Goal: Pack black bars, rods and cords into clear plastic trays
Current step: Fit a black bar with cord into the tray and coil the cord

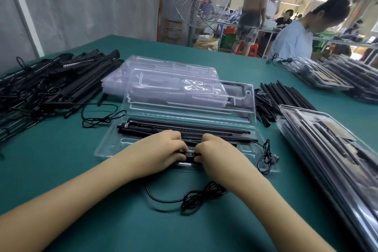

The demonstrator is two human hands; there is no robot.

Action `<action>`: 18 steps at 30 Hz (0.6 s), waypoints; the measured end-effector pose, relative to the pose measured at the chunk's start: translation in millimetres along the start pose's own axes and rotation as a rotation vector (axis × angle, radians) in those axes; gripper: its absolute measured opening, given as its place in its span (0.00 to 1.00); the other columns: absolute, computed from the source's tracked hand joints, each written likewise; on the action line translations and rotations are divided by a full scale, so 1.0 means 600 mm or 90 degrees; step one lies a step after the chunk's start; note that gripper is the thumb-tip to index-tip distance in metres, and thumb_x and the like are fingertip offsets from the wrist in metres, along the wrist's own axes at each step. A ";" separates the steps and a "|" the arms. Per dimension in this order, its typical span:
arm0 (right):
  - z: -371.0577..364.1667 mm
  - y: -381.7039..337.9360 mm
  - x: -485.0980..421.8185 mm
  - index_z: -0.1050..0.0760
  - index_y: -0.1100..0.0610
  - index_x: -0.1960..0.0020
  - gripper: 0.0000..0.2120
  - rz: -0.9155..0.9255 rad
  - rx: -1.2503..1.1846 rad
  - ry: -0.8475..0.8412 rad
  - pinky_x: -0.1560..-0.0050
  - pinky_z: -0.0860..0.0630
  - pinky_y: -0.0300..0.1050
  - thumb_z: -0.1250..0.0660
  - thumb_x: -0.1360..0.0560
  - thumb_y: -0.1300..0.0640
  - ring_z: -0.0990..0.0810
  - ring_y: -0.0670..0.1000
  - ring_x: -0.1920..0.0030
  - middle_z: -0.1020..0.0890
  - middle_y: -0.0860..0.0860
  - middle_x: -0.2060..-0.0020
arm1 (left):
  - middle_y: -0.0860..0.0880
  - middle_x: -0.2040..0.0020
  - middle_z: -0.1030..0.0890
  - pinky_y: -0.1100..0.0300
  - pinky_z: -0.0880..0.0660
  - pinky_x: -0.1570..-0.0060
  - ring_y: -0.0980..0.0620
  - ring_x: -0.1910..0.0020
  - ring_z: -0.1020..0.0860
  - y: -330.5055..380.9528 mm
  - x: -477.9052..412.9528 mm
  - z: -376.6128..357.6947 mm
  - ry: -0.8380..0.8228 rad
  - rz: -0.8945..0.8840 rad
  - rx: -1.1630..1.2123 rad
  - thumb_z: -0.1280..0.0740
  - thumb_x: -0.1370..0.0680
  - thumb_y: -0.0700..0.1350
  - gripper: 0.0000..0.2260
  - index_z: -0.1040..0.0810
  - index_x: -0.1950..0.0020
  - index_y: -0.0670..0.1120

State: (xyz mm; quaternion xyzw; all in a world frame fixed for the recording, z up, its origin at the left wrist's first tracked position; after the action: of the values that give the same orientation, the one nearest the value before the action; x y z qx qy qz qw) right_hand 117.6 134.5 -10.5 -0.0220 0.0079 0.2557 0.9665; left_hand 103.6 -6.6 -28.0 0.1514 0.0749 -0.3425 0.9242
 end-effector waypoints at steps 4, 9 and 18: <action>0.008 0.018 -0.007 0.20 0.58 0.45 0.11 -0.001 -0.123 -0.017 0.48 0.28 0.48 0.33 0.26 0.57 0.26 0.55 0.49 0.25 0.54 0.51 | 0.50 0.50 0.24 0.65 0.32 0.50 0.57 0.53 0.28 -0.010 -0.002 0.006 -0.024 0.012 0.072 0.33 0.23 0.50 0.12 0.21 0.43 0.46; 0.002 0.020 -0.011 0.20 0.58 0.48 0.09 -0.004 -0.156 0.027 0.50 0.29 0.44 0.30 0.27 0.57 0.26 0.51 0.50 0.29 0.48 0.57 | 0.57 0.59 0.24 0.73 0.32 0.58 0.61 0.60 0.25 -0.016 -0.002 0.002 0.019 0.050 0.176 0.27 0.28 0.47 0.06 0.19 0.53 0.49; 0.009 0.030 -0.018 0.24 0.52 0.58 0.08 -0.026 -0.225 0.001 0.67 0.35 0.32 0.26 0.32 0.56 0.29 0.43 0.62 0.28 0.41 0.66 | 0.60 0.71 0.23 0.68 0.30 0.66 0.62 0.70 0.28 -0.027 -0.010 -0.004 -0.003 0.203 0.354 0.21 0.36 0.45 0.10 0.22 0.65 0.55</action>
State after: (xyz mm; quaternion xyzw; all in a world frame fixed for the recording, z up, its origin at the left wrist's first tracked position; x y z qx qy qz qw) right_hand 99.3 145.1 -5.3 -0.1916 -0.0370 0.2332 0.9527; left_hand 88.5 -13.5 -32.7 0.4070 -0.0486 -0.2014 0.8896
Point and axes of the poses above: each hand's wrist, its own x-axis away from the middle knuckle, its own z-axis out of the back of the hand, y = z × x, the point moved 3 cm from there along -x, towards the middle knuckle
